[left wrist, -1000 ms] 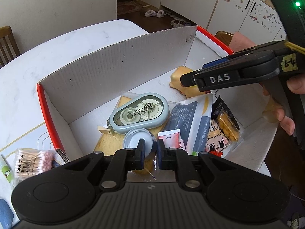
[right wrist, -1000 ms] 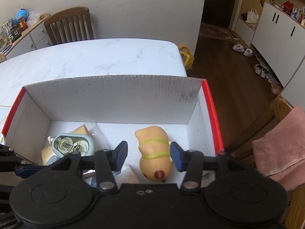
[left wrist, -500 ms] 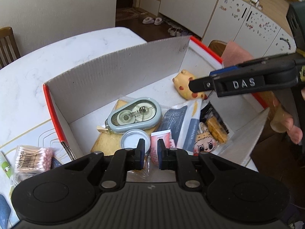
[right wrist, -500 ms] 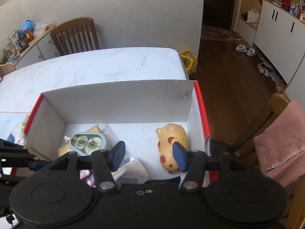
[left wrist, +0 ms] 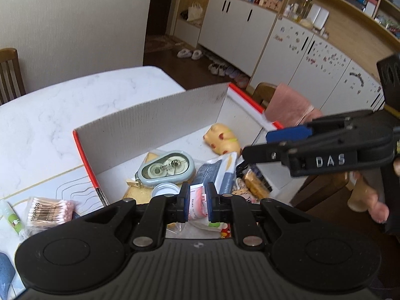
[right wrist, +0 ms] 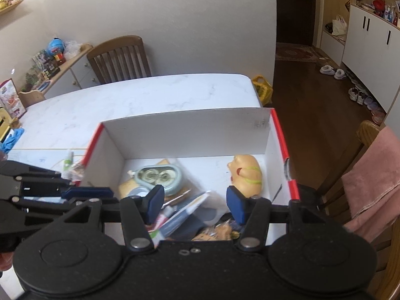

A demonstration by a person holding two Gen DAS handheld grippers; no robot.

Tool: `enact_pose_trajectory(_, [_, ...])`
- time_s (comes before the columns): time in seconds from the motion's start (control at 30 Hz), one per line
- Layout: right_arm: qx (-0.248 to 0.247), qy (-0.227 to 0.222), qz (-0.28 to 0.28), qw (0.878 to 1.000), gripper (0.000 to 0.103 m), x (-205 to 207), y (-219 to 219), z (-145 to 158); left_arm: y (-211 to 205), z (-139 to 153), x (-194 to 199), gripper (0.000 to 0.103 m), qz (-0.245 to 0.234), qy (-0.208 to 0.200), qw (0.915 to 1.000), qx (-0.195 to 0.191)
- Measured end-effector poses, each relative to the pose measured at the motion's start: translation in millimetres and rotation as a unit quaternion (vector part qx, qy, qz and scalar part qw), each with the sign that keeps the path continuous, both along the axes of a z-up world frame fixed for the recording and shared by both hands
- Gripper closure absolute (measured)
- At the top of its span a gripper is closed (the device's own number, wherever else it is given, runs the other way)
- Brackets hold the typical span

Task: Organize objects
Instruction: 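Withdraw both tools from the box toward the glue stick and swabs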

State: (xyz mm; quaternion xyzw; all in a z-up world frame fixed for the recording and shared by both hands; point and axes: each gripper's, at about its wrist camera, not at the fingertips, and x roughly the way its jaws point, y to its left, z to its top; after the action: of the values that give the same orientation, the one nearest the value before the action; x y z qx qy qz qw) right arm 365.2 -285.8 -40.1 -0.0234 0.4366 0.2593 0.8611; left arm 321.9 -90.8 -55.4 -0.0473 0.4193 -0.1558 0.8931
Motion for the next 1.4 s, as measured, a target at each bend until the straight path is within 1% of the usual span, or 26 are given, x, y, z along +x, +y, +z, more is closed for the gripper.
enact_pose_trajectory(0.3, [0.008, -0.013, 0.007, 1.0, 0.048, -30.8, 14.0, 14.2, 15.5, 17.1, -22.9, 0.091, -0.007, -0.013, 0.9998, -0.011])
enact_pose_trajectory(0.33, [0.009, -0.014, 0.007, 1.0, 0.046, -35.2, 16.6, 14.4, 17.6, 18.5, -26.0, 0.091, -0.009, -0.015, 0.9998, -0.013])
enact_pose_trajectory(0.37, [0.01, -0.016, 0.007, 1.0, 0.04, -39.3, 18.8, 15.2, 19.6, 20.1, -29.2, 0.091, -0.011, -0.018, 0.9997, -0.013])
enact_pose_trajectory(0.43, [0.011, -0.024, 0.007, 1.0, 0.035, -47.3, 23.6, 17.0, 24.3, 23.2, -35.8, 0.091, -0.014, -0.024, 0.9995, -0.012])
enact_pose_trajectory(0.53, [0.012, -0.028, 0.009, 0.999, 0.035, -56.8, 31.7, 18.7, 33.4, 27.0, -43.8, 0.091, -0.014, -0.032, 0.9993, -0.01])
enact_pose_trajectory(0.67, [0.015, -0.03, 0.007, 0.999, 0.035, -67.2, 43.4, 20.6, 49.3, 29.0, -50.6, 0.091, -0.01, -0.031, 0.9993, -0.02])
enact_pose_trajectory(0.77, [0.021, -0.03, 0.003, 0.999, 0.034, -74.0, 51.4, 21.0, 60.8, 28.1, -56.0, 0.091, -0.007, -0.036, 0.9992, -0.016])
enact_pose_trajectory(0.87, [0.019, -0.038, -0.001, 0.999, 0.032, -81.2, 60.5, 20.8, 74.8, 25.0, -61.4, 0.091, 0.001, -0.032, 0.9993, -0.021])
enact_pose_trajectory(0.97, [0.022, -0.035, -0.004, 0.999, 0.032, -86.5, 69.5, 18.4, 88.6, 21.5, -67.2, 0.09, 0.007, -0.027, 0.9994, -0.022])
enact_pose_trajectory(1.03, [0.023, -0.031, -0.005, 0.999, 0.032, -90.2, 76.3, 16.4, 98.8, 18.7, -71.8, 0.086, 0.011, -0.027, 0.9994, -0.02])
enact_pose_trajectory(1.1, [0.022, -0.03, -0.004, 0.999, 0.032, -94.5, 83.0, 15.0, 110.2, 15.2, -78.0, 0.076, 0.021, -0.031, 0.9992, -0.015])
enact_pose_trajectory(1.17, [0.025, -0.028, -0.004, 0.999, 0.026, -99.1, 90.3, 13.7, 122.9, 11.3, -84.9, 0.072, 0.035, -0.032, 0.9988, -0.008])
enact_pose_trajectory(1.23, [0.027, -0.024, -0.001, 0.999, 0.024, -104.0, 98.9, 11.2, 137.4, 6.6, -90.9, 0.071, 0.046, -0.031, 0.9985, -0.003])
enact_pose_trajectory(1.27, [0.026, -0.022, 0.001, 0.999, 0.024, -106.1, 103.1, 10.0, 144.9, 4.4, -93.4, 0.068, 0.052, -0.029, 0.9982, -0.001])
enact_pose_trajectory(1.3, [0.024, -0.022, 0.004, 0.999, 0.024, -108.3, 107.4, 8.9, 152.2, 2.3, -96.2, 0.058, 0.058, -0.029, 0.9979, 0.001])
enact_pose_trajectory(1.33, [0.021, -0.021, 0.007, 1.0, 0.023, -110.3, 112.1, 7.9, 159.4, 0.6, -99.0, 0.051, 0.064, -0.029, 0.9975, 0.003])
enact_pose_trajectory(1.37, [0.019, -0.021, 0.01, 1.0, 0.022, -112.4, 117.3, 7.1, 167.3, -1.2, -101.8, 0.038, 0.069, -0.03, 0.9971, 0.002])
enact_pose_trajectory(1.4, [0.017, -0.021, 0.012, 1.0, 0.021, -114.0, 121.8, 6.5, 174.5, -2.5, -104.8, 0.033, 0.075, -0.032, 0.9966, 0.001])
